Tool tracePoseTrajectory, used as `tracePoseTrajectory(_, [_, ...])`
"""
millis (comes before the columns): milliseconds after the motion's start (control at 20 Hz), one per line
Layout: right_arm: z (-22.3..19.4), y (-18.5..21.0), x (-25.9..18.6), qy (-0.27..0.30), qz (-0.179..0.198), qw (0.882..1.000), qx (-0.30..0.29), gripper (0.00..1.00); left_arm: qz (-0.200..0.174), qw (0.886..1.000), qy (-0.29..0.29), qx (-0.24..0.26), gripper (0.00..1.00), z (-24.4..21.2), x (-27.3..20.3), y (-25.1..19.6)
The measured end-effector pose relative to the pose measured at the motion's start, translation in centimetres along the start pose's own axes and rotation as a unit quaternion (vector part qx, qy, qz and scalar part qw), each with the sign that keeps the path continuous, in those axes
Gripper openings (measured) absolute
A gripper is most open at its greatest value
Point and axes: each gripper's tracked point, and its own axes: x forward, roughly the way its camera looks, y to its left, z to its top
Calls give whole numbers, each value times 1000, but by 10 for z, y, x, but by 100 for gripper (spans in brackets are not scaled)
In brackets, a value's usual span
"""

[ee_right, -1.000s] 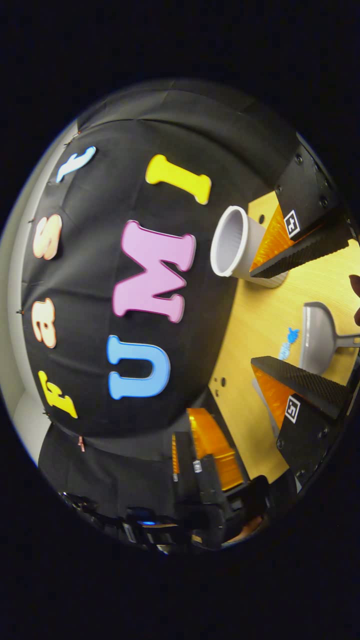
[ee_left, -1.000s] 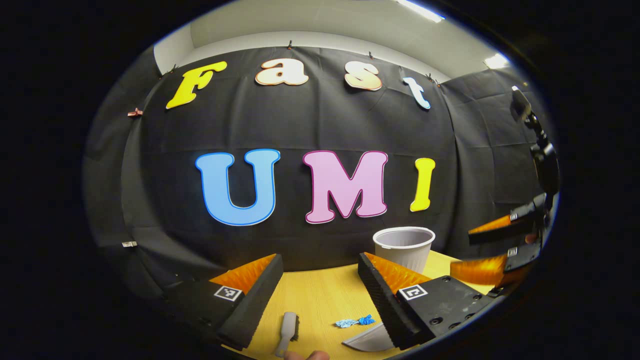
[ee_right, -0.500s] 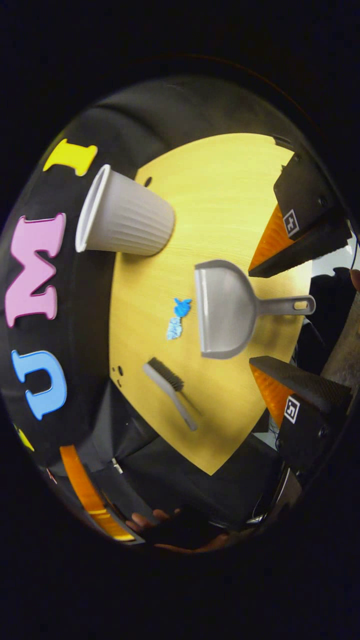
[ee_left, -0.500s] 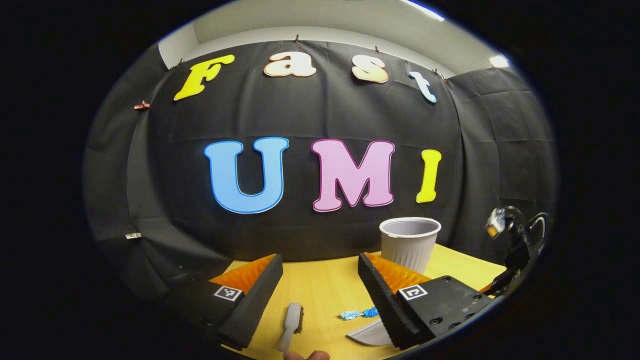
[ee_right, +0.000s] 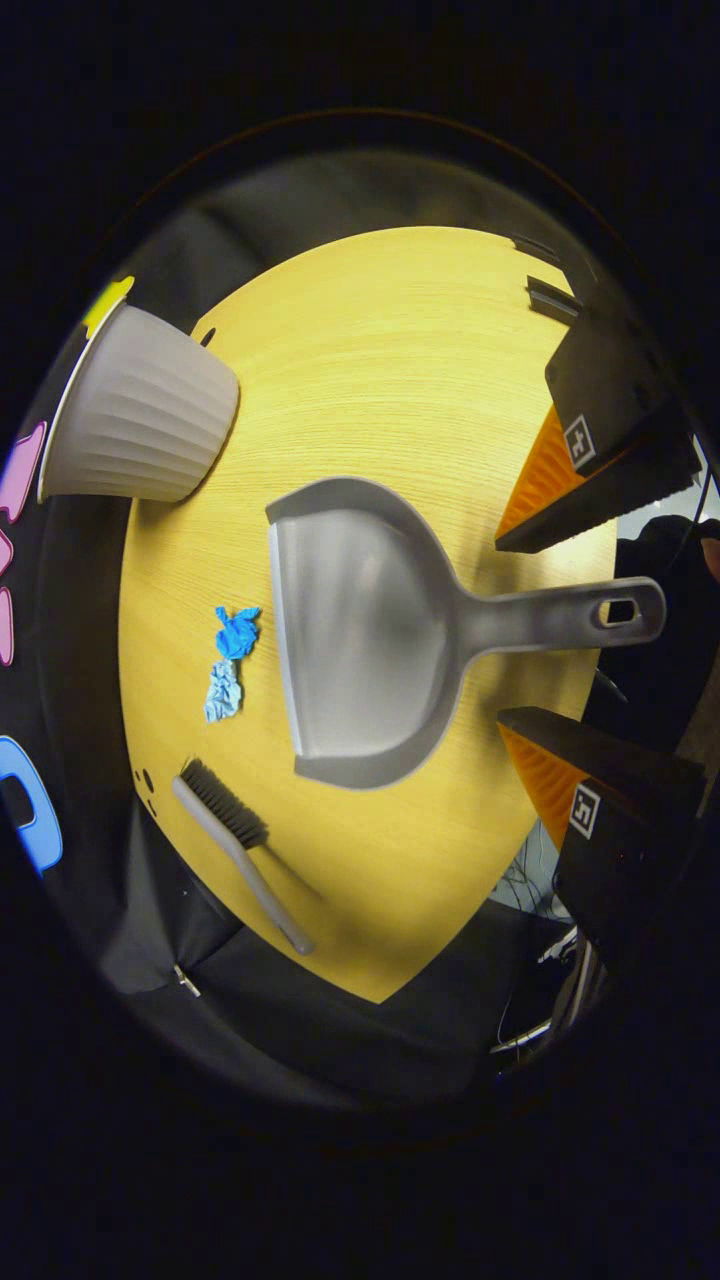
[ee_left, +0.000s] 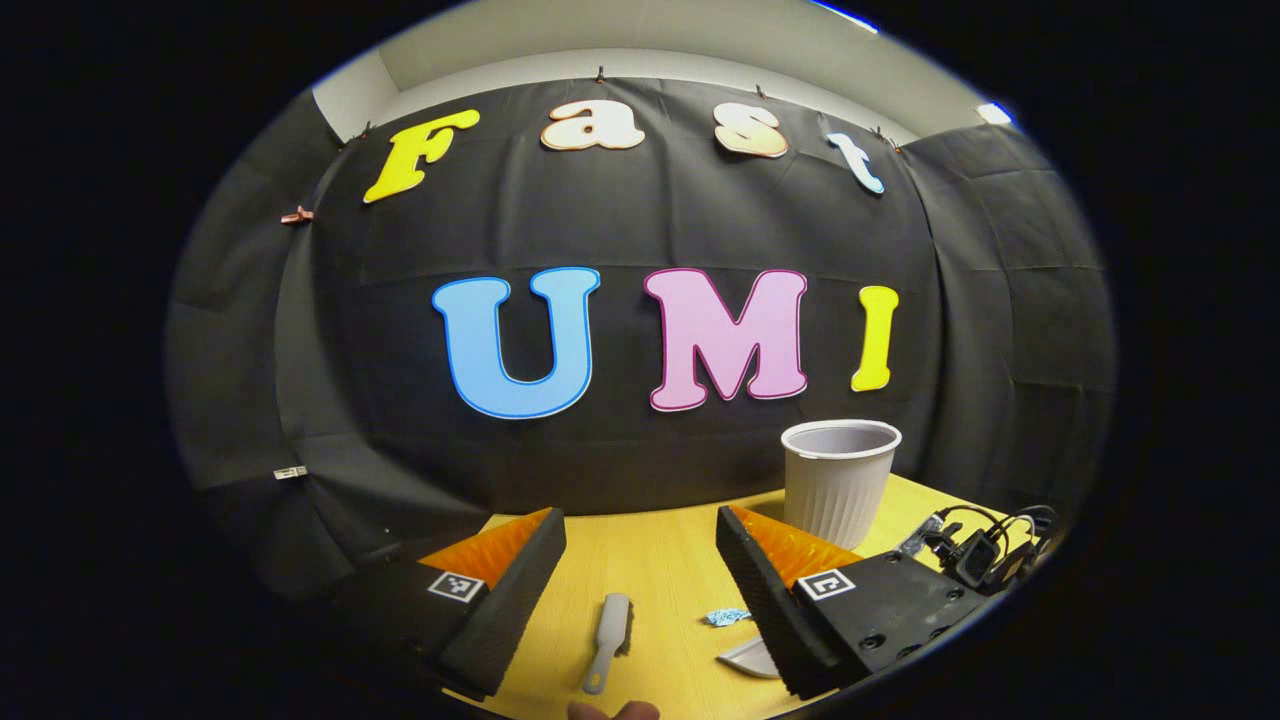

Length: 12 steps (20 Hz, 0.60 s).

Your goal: Pick up the small broom and dustpan from the desktop, sweep the trash into the dustpan with the broom, and then empty the trash into the garbage bin.

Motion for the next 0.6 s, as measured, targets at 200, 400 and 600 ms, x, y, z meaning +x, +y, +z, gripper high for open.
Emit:
tracePoseTrajectory(200, [-1,-5,26,22,-17,1000,-2,96,9,1000,8,-1,98,-5,-3,6])
tracePoseTrajectory(400, [8,-1,37,28,-19,999,-4,88,17,1000,15,-2,98,-9,-6,12])
tracePoseTrajectory(600, [15,3,41,37,-18,999,-15,78,22,1000,18,-2,98,-12,-4,18])
